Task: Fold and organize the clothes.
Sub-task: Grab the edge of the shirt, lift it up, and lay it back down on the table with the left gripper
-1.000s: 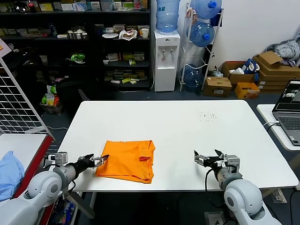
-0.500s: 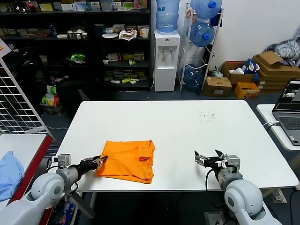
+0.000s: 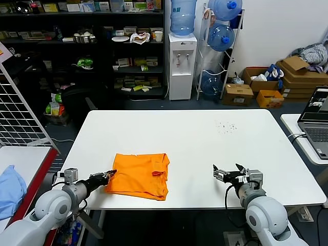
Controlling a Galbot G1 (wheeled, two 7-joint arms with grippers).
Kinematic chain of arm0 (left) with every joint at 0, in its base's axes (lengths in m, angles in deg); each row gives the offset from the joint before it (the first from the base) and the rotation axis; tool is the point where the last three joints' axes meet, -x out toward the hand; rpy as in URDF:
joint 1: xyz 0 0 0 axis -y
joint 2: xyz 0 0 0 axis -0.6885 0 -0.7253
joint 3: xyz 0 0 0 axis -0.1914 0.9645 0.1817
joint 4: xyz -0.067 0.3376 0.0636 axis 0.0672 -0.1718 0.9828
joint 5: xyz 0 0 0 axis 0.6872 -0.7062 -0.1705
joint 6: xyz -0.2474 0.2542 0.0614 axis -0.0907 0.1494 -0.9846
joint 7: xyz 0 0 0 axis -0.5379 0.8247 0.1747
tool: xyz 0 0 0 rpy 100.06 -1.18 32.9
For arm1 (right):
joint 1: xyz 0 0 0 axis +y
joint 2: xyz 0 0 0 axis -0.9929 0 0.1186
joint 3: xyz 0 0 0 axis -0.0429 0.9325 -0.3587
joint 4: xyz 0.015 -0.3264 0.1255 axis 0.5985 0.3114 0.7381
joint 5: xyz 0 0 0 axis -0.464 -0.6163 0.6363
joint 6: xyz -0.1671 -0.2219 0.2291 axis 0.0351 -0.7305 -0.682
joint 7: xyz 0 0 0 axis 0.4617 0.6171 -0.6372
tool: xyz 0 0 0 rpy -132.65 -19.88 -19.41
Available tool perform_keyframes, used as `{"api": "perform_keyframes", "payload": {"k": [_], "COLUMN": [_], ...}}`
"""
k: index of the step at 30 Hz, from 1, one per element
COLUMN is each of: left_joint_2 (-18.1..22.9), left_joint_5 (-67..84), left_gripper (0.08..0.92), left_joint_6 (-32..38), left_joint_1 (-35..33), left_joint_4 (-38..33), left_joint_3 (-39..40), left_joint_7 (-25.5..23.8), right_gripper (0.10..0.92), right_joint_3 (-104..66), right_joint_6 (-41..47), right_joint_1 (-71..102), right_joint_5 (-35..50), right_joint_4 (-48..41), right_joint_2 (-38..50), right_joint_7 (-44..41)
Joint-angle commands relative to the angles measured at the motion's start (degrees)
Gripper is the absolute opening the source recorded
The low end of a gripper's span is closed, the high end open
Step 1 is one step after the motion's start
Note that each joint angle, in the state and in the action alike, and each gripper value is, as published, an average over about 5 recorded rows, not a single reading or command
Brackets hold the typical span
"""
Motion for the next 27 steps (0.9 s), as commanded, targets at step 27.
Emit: {"api": "perform_keyframes", "payload": {"k": [27], "left_joint_2": [-13.69], "left_joint_5": [-6.27], "left_gripper": [0.100], "left_joint_6": [-2.93], "left_joint_1": [-19.15], "left_joint_4": [-7.21], "left_joint_3": [-36.46], "left_joint_7": [7.21], "right_gripper": [0.921], "right_joint_3": [-1.18], "right_joint_6": [-4.45], "right_joint_1": [-2.34], "right_joint_5": [-0.80], "right_joint_4": [0.02], "right_joint_2": [1.24], "right_joint_7": [-2.28]}}
